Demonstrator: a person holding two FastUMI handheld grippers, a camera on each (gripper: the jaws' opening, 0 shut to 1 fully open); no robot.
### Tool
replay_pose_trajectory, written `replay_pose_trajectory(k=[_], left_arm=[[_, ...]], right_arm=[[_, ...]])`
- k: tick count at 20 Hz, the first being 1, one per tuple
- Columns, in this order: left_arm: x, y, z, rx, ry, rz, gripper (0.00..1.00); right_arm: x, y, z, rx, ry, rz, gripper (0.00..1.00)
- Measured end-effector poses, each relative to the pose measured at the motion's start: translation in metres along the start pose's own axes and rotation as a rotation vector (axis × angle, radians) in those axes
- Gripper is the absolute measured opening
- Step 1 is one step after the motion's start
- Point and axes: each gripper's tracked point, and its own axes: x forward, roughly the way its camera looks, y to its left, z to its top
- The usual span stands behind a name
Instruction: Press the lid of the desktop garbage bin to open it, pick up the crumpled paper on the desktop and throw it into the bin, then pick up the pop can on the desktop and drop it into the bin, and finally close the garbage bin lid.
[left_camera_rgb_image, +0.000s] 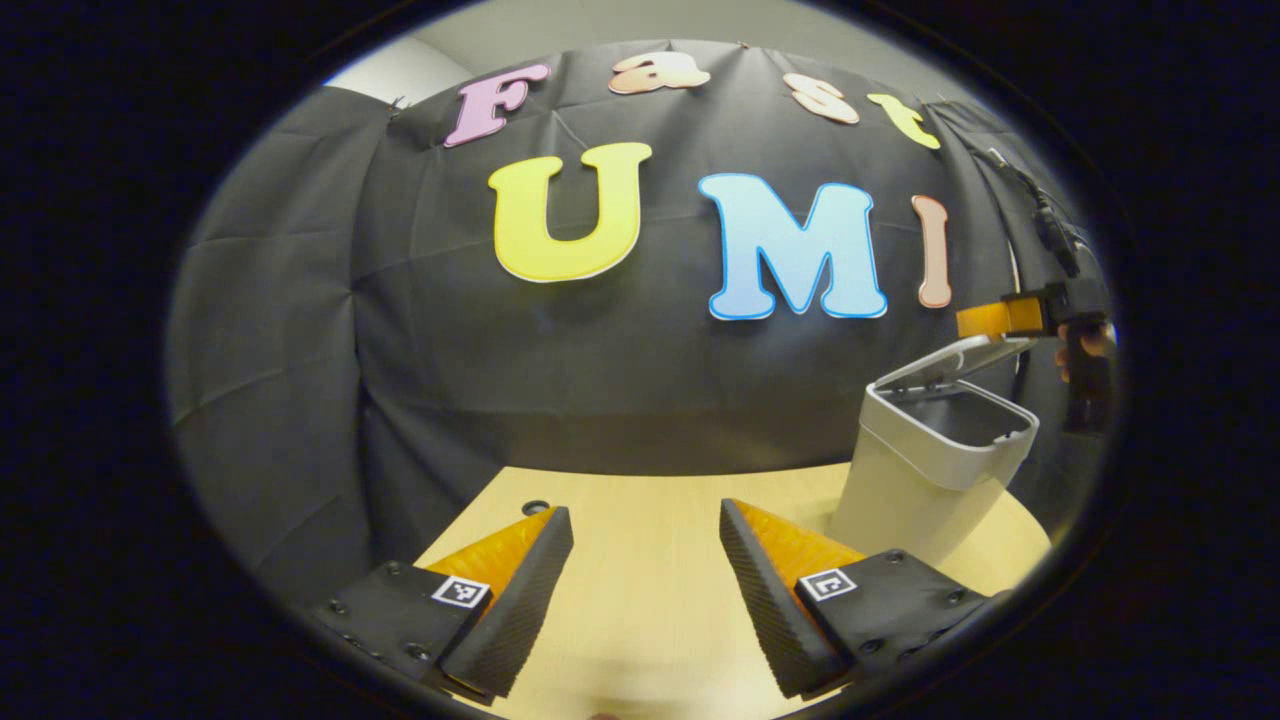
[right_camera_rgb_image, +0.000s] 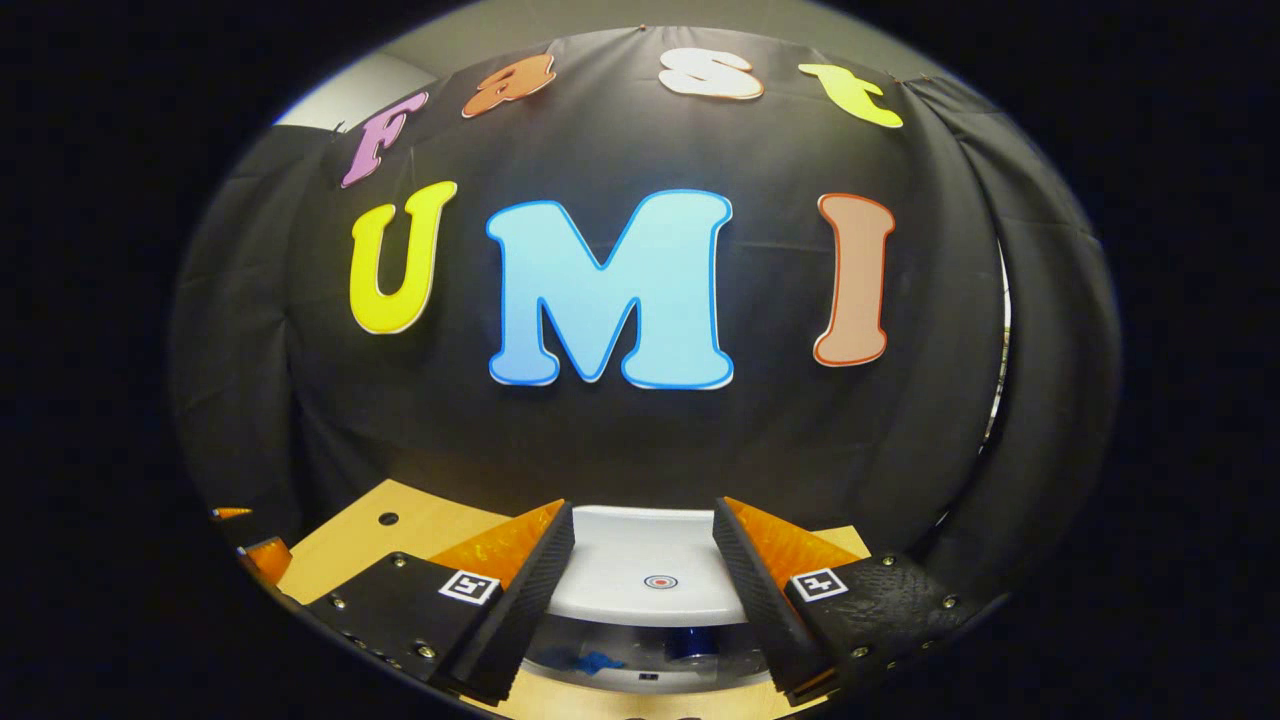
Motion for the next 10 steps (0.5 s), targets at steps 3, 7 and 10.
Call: replay_pose_trajectory(k=[3, 7, 10], left_arm=[[-0.003, -0.001, 0.003, 0.003, -0.006, -0.002, 0.99], [-0.007, -0.007, 0.005, -0.006, -0.01, -0.011, 0.99], [-0.009, -0.009, 0.006, -0.007, -0.011, -0.013, 0.99]], right_arm=[[-0.004, 0.0, -0.022, 0.001, 0.032, -0.007, 0.9], [-0.005, 0.002, -0.049, 0.034, 0.067, -0.015, 0.9], [-0.01, 0.002, -0.066, 0.017, 0.087, -0.021, 0.9]])
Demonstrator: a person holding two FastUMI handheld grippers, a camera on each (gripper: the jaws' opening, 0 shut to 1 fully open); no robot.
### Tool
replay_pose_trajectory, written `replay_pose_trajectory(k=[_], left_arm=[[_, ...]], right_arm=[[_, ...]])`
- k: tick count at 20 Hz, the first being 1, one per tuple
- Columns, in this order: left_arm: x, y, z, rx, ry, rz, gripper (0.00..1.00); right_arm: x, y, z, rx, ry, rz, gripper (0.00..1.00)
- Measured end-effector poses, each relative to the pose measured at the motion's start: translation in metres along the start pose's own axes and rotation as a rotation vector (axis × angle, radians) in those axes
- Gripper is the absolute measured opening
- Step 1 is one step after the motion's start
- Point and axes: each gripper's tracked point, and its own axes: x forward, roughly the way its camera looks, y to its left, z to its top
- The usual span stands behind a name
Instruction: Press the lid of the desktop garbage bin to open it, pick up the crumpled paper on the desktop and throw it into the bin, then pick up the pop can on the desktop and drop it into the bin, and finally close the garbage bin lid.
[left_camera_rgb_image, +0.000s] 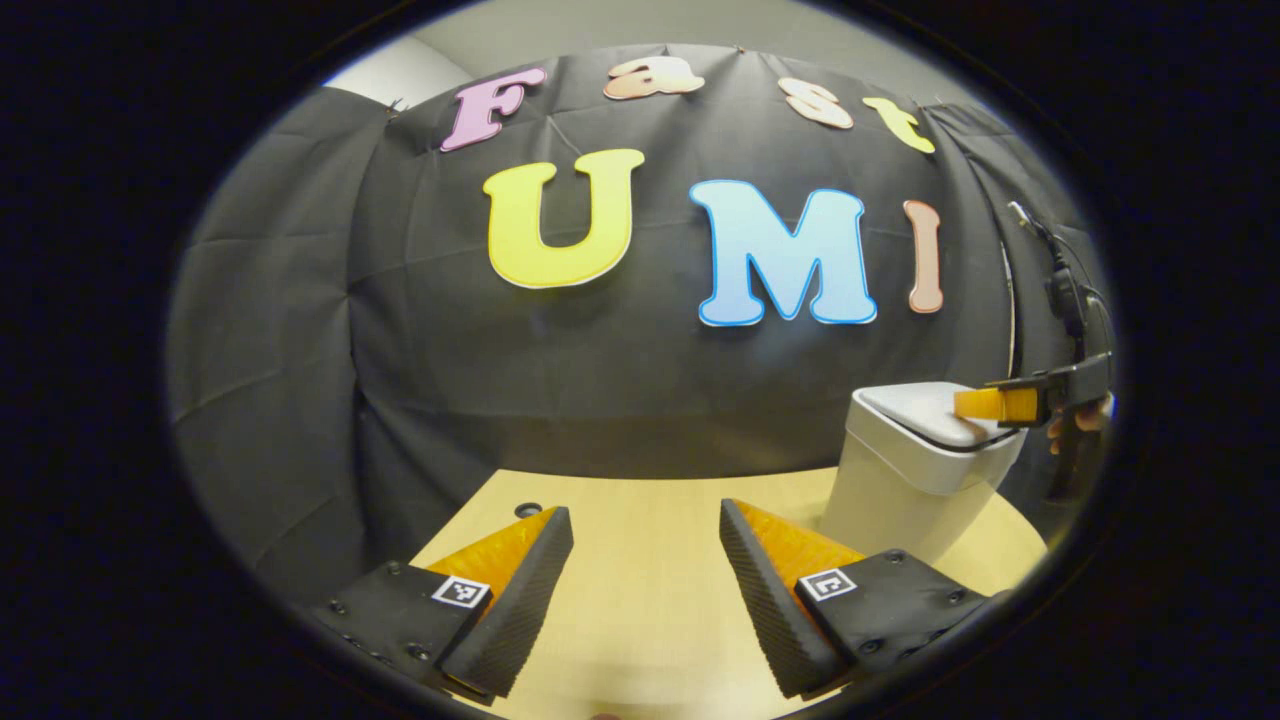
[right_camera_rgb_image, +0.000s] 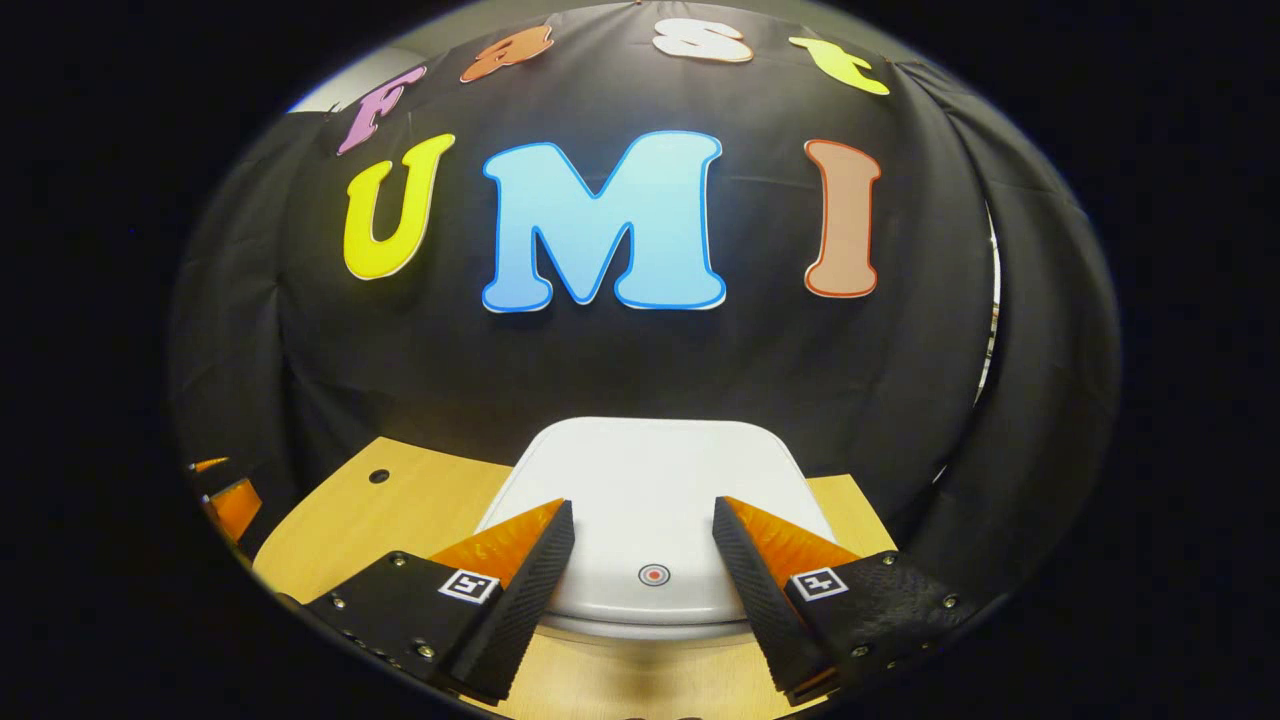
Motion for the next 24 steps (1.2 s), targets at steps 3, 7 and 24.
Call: replay_pose_trajectory(k=[3, 7, 24], left_arm=[[0.0, -0.001, -0.002, -0.006, 0.004, 0.0, 0.99], [0.001, -0.006, -0.005, -0.012, 0.014, -0.004, 0.94], [0.005, -0.022, 0.001, -0.001, 0.008, -0.037, 0.94]], right_arm=[[-0.005, -0.001, -0.001, 0.0, -0.037, -0.005, 0.9], [-0.008, 0.0, -0.004, 0.001, -0.076, -0.003, 0.91], [-0.006, -0.002, -0.006, 0.037, -0.179, -0.005, 0.9]])
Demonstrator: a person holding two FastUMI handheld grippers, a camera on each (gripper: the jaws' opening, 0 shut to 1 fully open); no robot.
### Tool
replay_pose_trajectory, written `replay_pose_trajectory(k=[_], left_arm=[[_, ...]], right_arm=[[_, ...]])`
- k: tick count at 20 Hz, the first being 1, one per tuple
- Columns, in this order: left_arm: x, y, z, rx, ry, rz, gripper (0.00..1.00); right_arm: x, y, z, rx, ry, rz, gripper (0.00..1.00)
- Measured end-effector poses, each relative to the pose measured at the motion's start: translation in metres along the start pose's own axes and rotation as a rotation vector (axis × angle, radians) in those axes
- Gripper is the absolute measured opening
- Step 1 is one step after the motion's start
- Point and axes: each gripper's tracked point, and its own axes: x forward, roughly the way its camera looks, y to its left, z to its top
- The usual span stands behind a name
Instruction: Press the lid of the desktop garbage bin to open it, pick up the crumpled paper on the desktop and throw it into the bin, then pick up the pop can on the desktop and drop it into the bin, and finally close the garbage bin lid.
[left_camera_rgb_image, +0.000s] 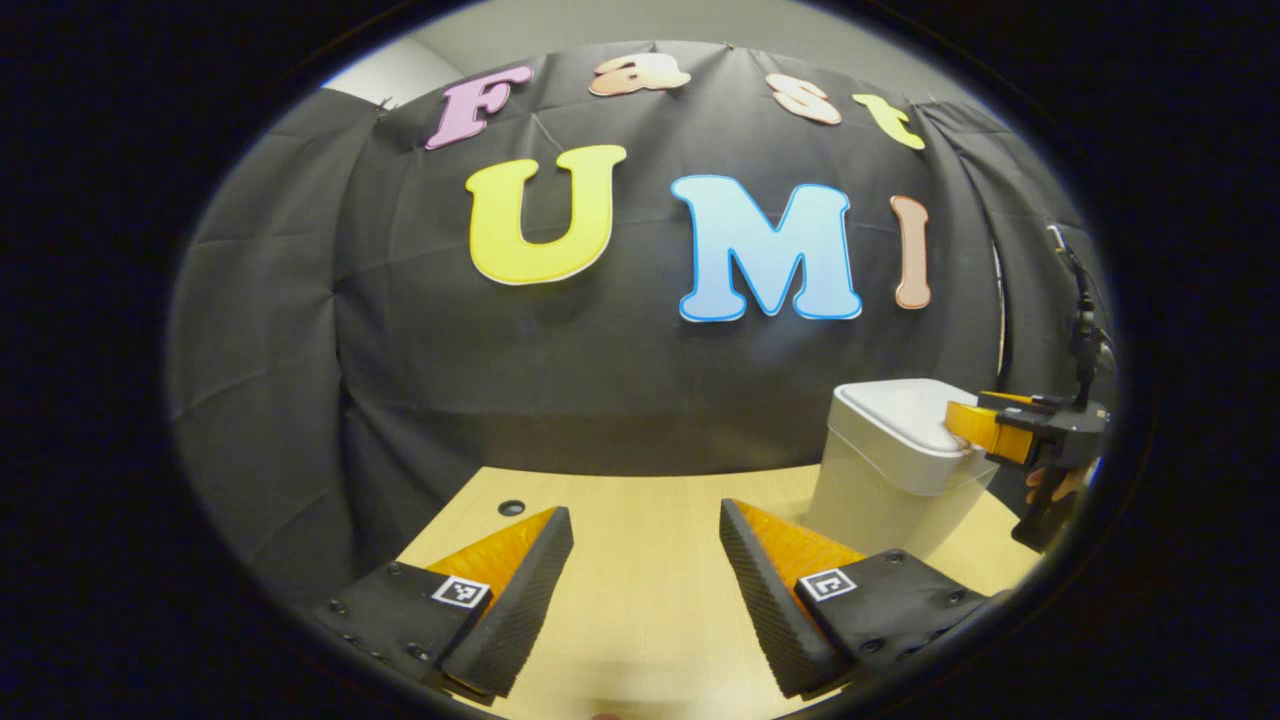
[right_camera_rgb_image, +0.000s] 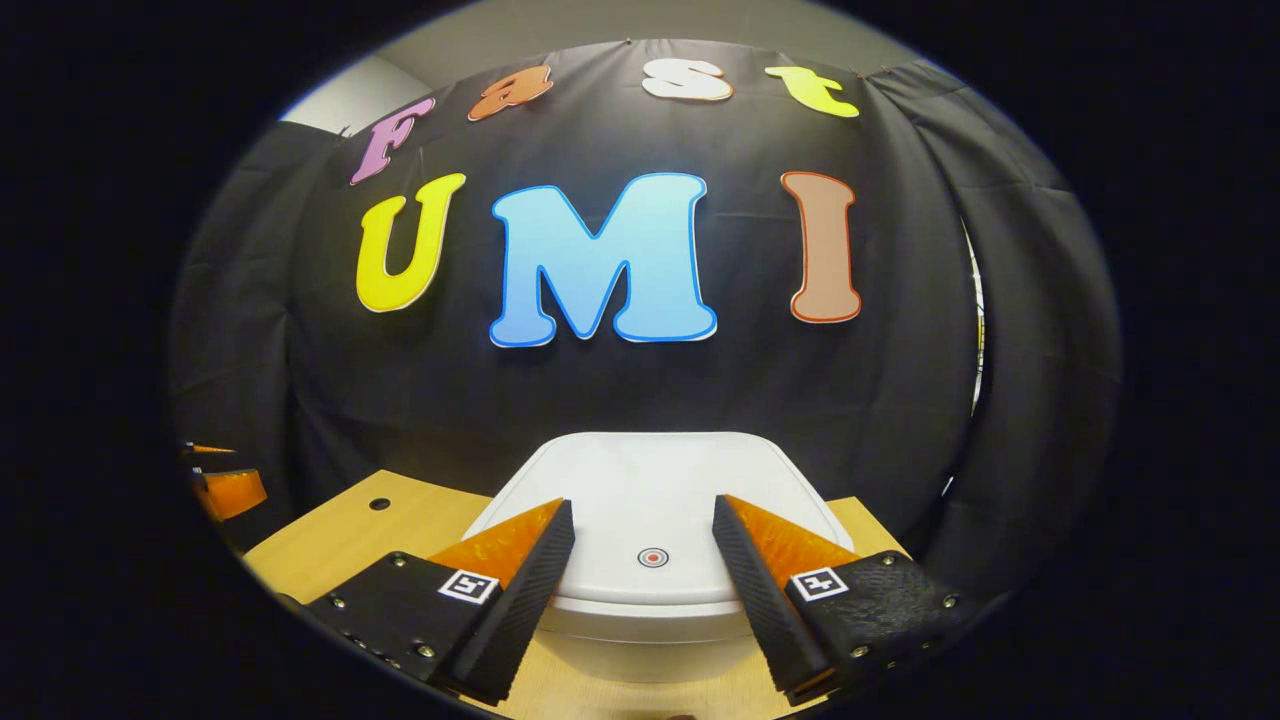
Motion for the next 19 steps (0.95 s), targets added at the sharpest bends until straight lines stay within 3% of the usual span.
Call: replay_pose_trajectory(k=[5, 11, 19], left_arm=[[-0.001, -0.006, 0.019, 0.005, -0.039, -0.012, 0.98], [-0.014, -0.03, 0.054, -0.008, -0.107, -0.067, 0.99], [-0.051, -0.131, 0.101, 0.017, -0.188, -0.258, 0.99]], right_arm=[[-0.016, 0.005, 0.011, -0.001, -0.004, -0.002, 0.93], [-0.077, 0.021, 0.048, 0.003, -0.086, -0.016, 0.93], [-0.16, 0.009, 0.098, 0.022, -0.212, -0.105, 0.93]])
